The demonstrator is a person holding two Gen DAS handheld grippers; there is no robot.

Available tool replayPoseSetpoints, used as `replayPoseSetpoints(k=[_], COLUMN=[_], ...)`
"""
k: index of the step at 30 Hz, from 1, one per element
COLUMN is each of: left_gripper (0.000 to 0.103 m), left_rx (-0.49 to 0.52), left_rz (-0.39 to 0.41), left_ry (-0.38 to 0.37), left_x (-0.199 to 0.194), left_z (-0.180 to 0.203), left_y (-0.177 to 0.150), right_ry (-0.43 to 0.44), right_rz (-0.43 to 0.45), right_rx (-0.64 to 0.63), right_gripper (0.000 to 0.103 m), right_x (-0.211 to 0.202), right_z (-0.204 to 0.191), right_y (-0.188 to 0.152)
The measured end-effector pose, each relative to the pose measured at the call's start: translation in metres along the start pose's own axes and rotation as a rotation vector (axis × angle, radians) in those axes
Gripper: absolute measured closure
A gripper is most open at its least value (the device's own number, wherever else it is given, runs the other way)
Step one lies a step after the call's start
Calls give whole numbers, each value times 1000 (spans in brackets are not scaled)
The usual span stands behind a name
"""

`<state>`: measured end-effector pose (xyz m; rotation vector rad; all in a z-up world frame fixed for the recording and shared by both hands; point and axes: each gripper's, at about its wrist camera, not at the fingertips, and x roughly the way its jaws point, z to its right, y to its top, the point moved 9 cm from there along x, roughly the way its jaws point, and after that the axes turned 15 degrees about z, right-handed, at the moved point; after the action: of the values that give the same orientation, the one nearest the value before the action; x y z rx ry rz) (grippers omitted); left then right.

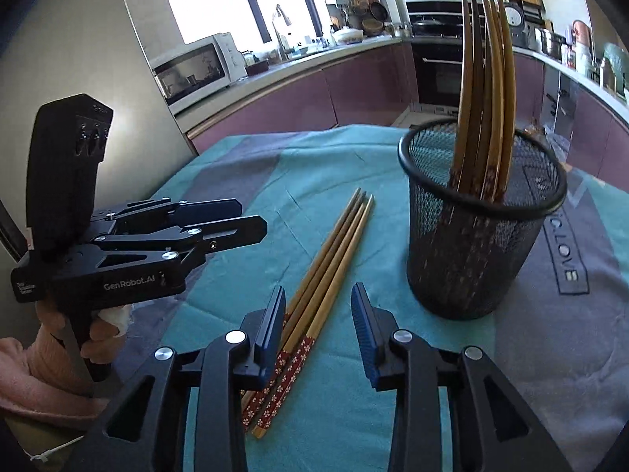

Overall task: Organize utensils
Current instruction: 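Open both grippers to release the chopsticks and pull back to the pile, then close the left gripper on a chopstick while the right gripper grasps another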

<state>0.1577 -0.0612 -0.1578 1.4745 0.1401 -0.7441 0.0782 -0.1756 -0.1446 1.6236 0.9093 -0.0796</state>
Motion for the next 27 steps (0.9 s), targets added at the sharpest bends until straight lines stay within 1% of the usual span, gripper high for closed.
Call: replayPoseSetpoints(k=[4,10,20,27], left_gripper=[57,57,57,58], left_rx=[-10,-4,24,13], left_rz=[-32,-54,-86,-135], left_ry=[4,-6,-19,-10], left_x=[11,22,36,53], left_z=[2,6,21,22], left_y=[-13,-18,-17,-19], right_ry=[-27,-64,-86,-92], right_rz=[-27,-35,-43,-45], right_rx=[9,-19,-39,-33], right_gripper=[70,71,73,73], right_x=[8,13,16,17], right_z=[5,4,5,6], right_y=[-9,-12,-14,-14])
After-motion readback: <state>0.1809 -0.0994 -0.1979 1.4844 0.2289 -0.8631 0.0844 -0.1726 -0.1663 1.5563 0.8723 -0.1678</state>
